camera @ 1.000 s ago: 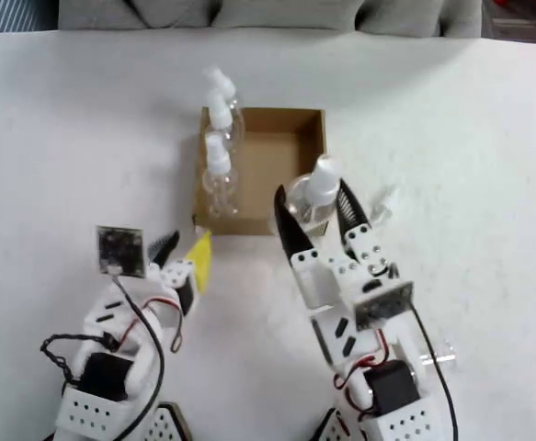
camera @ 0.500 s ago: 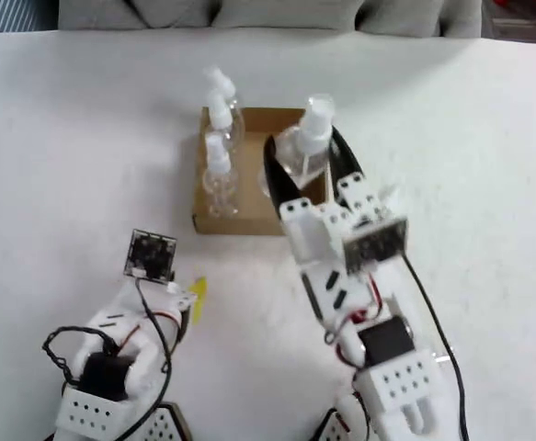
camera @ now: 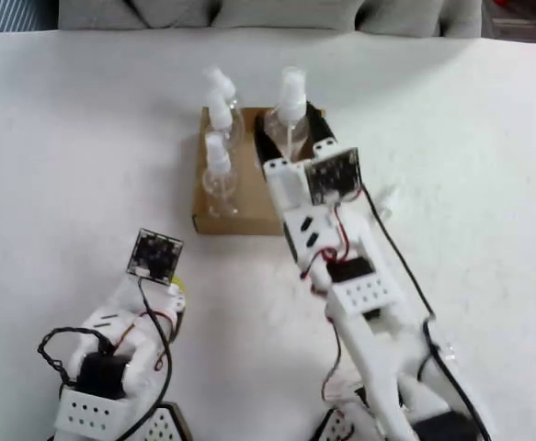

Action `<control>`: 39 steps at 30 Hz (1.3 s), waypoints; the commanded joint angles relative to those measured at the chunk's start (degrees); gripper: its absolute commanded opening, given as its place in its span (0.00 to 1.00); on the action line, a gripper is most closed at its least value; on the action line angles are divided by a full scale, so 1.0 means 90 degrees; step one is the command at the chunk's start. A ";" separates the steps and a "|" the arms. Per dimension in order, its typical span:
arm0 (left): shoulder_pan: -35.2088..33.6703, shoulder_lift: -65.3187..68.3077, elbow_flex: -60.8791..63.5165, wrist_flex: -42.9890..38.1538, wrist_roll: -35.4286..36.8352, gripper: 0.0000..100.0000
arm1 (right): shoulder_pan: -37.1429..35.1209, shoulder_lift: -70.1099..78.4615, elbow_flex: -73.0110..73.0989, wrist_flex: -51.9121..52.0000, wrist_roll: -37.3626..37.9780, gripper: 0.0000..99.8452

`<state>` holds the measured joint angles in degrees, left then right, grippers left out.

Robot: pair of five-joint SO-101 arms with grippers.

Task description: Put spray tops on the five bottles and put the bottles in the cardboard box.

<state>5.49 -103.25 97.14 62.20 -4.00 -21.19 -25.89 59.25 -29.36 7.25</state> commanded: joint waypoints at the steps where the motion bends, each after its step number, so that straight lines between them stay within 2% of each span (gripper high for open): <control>1: -0.0073 0.0005 -0.0010 -0.0059 -0.0078 0.02 | 0.0269 0.0679 -0.0733 -0.0386 0.0010 0.02; 10: -0.0054 0.0005 -0.0010 -0.0215 -0.0078 0.02 | 0.0493 0.2711 -0.1592 -0.1509 0.0010 0.02; 21: -0.0054 0.0005 -0.0010 -0.0234 -0.0078 0.02 | 0.0777 0.4918 -0.3321 -0.1568 0.0010 0.02; 39: -0.0044 0.0005 -0.0010 -0.0234 -0.0078 0.02 | 0.1001 0.6403 -0.4757 -0.1548 0.0010 0.02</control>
<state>5.49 -103.25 97.14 62.11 -4.26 -13.27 31.87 19.87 -42.02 7.16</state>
